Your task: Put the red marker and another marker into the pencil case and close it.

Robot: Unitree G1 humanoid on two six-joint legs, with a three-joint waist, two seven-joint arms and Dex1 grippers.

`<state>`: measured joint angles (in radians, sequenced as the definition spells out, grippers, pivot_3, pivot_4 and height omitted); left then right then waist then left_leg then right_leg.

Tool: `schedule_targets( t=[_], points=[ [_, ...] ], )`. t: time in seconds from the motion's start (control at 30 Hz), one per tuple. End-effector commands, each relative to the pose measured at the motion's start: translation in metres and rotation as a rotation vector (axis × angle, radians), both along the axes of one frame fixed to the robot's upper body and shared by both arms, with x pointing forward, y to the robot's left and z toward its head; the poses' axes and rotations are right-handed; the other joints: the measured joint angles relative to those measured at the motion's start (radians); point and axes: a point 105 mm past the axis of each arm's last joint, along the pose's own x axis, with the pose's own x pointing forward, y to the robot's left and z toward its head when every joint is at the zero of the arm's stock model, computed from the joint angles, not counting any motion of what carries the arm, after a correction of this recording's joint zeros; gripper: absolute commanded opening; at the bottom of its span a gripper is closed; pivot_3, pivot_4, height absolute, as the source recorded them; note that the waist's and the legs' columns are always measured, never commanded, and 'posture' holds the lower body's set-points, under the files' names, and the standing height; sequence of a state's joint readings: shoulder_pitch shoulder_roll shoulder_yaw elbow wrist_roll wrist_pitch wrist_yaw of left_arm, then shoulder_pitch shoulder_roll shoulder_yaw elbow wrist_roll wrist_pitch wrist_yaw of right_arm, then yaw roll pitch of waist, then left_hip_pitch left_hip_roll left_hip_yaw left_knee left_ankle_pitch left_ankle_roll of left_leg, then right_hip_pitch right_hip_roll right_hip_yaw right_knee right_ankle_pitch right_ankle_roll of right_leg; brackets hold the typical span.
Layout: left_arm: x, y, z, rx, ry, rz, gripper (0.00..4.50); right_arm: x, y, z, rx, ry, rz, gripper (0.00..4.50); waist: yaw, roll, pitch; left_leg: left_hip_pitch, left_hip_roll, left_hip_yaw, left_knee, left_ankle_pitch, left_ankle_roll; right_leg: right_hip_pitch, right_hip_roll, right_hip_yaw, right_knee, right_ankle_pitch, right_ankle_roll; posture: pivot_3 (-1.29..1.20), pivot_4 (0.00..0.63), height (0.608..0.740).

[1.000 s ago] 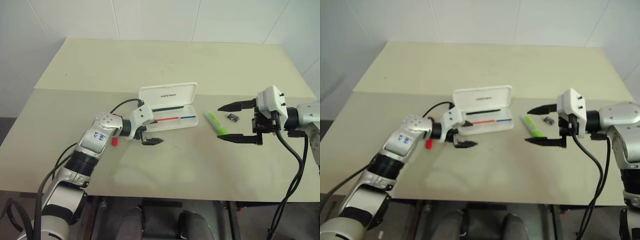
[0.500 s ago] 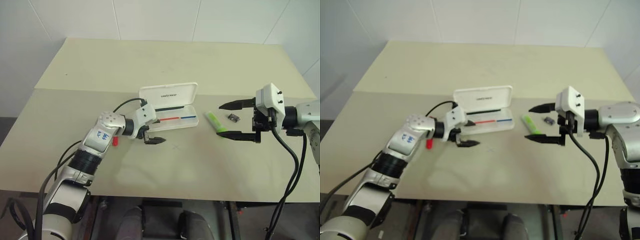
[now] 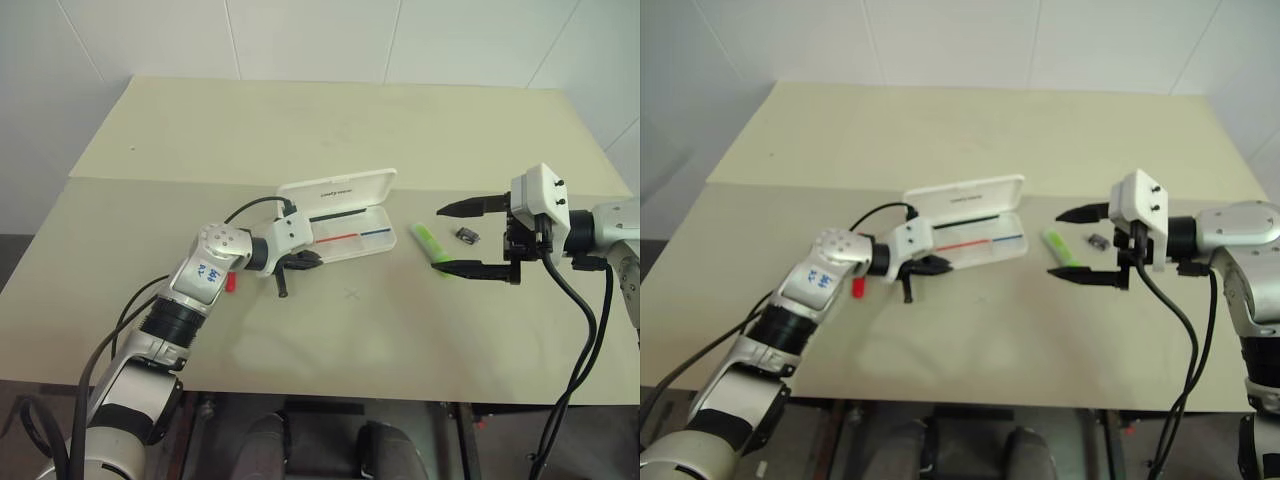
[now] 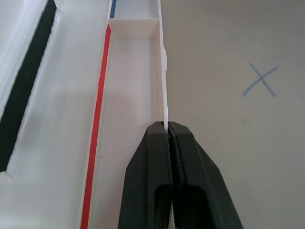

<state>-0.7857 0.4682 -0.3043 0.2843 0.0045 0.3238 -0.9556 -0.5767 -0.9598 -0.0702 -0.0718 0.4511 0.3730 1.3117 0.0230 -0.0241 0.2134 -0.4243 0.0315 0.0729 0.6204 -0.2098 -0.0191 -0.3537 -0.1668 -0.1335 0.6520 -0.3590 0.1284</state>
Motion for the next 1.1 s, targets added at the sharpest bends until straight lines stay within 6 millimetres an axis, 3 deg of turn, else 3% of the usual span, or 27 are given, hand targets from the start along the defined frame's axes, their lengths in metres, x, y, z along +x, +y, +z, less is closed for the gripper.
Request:
schedule_targets(
  t=[0.03, 0.2, 0.3, 0.4, 0.53, 0.97, 1.1],
  points=[
    [-0.003, -0.004, 0.021, -0.038, -0.058, -0.045, 0.02, -0.003, -0.004, 0.012, -0.017, -0.048, -0.001, 4.50, 0.000, 0.000, 0.000, 0.000, 0.000, 0.000, 0.000, 0.000, 0.000, 0.000, 0.000, 0.000, 0.000, 0.000, 0.000, 0.00, 0.150, 0.740],
    [-0.050, -0.020, 0.035, -0.070, -0.063, -0.232, 0.02, -0.003, -0.013, 0.016, -0.034, -0.064, -0.028, 4.50, -0.001, 0.000, 0.000, -0.001, 0.000, 0.000, -0.001, 0.000, 0.000, 0.000, 0.000, 0.000, -0.001, 0.000, 0.000, 0.00, 0.150, 0.740],
    [-0.086, -0.017, 0.022, -0.025, -0.025, -0.316, 0.02, -0.003, -0.018, 0.018, -0.039, -0.068, -0.040, 4.50, -0.003, 0.000, 0.000, -0.001, 0.000, 0.000, 0.000, 0.000, 0.000, 0.000, 0.000, 0.000, 0.000, 0.000, 0.000, 0.00, 0.150, 0.740],
    [-0.103, -0.011, 0.010, 0.028, 0.008, -0.331, 0.02, -0.003, -0.020, 0.018, -0.045, -0.067, -0.045, 4.50, -0.005, 0.000, 0.000, 0.000, 0.001, 0.000, -0.001, 0.000, 0.000, 0.000, 0.000, 0.001, -0.001, 0.000, 0.000, 0.00, 0.150, 0.740],
    [-0.102, 0.002, -0.005, 0.099, 0.026, -0.279, 0.02, -0.002, -0.019, 0.017, -0.045, -0.066, -0.042, 4.50, -0.002, 0.000, 0.000, 0.000, 0.001, 0.000, 0.000, 0.000, 0.000, 0.000, 0.000, 0.001, -0.004, 0.000, 0.000, 0.00, 0.150, 0.740],
    [-0.100, 0.003, -0.017, 0.127, 0.040, -0.252, 0.02, 0.001, -0.021, 0.014, -0.056, -0.064, -0.046, 4.50, 0.000, 0.000, 0.000, 0.000, 0.001, 0.000, 0.000, -0.001, 0.001, 0.000, 0.000, 0.000, -0.006, 0.000, 0.000, 0.00, 0.150, 0.740],
    [-0.099, 0.004, -0.019, 0.142, 0.030, -0.245, 1.28, 0.002, -0.022, 0.013, -0.057, -0.064, -0.048, 4.50, 0.001, 0.000, 0.000, 0.000, 0.001, 0.000, 0.000, -0.001, 0.001, 0.000, 0.000, 0.000, -0.006, 0.000, 0.000, 0.00, 0.150, 0.740]
  ],
)
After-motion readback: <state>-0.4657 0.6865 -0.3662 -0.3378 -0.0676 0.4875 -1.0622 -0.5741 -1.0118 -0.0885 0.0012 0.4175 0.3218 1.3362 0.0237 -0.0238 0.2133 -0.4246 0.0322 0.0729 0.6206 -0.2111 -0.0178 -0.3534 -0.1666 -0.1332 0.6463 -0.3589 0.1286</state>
